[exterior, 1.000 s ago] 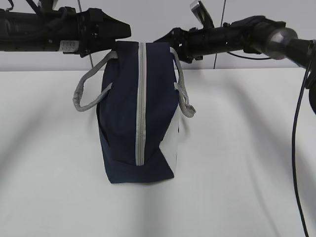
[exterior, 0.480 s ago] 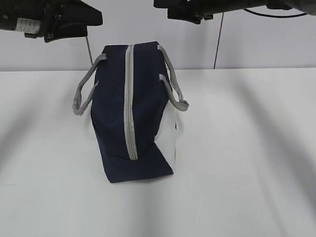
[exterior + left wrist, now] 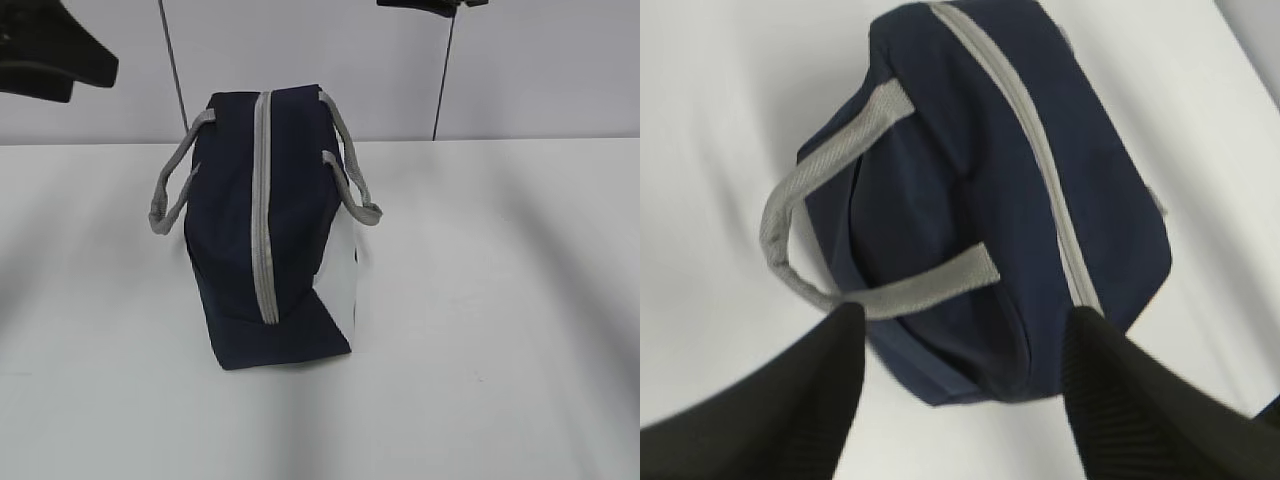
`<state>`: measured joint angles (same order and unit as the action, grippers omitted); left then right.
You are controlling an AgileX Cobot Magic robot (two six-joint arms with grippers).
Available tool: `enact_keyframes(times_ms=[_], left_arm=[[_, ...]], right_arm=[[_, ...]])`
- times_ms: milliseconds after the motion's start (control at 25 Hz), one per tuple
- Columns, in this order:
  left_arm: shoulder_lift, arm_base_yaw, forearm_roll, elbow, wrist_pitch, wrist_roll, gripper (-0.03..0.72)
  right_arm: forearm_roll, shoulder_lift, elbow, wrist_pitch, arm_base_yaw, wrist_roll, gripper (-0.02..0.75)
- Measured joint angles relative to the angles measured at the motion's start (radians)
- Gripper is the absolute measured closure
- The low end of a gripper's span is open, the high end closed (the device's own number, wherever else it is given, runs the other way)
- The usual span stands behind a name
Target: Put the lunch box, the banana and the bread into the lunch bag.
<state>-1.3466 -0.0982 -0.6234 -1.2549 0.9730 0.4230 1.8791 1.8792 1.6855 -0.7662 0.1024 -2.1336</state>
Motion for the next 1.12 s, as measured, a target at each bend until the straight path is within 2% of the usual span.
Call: enact_keyframes(times_ms=[200, 320, 600, 920, 1120], left_arm=[[0.109, 0.000, 0.100, 0.000, 0.124, -0.102, 0.277], [0.184, 0.000, 0.120, 0.015, 0.161, -0.126, 0.284], [0.423, 0.000, 0.178, 0.192, 0.214, -0.174, 0.291], [0.702, 0.000, 0.195, 0.423, 0.205, -0.222, 0.296], [0.856, 0.000, 0.196, 0.508, 0.240, -0.260, 0.296]], right_arm=[[-0.004, -0.170, -0.238, 0.205, 0.074, 0.090, 0.258], [-0.008, -0.267, -0.370, 0.348, 0.164, 0.181, 0.259], [-0.033, -0.400, -0.557, 0.676, 0.350, 0.380, 0.260], [-0.046, -0.409, -0.678, 0.800, 0.378, 0.495, 0.260], [-0.050, -0.409, -0.779, 0.858, 0.378, 0.514, 0.260]])
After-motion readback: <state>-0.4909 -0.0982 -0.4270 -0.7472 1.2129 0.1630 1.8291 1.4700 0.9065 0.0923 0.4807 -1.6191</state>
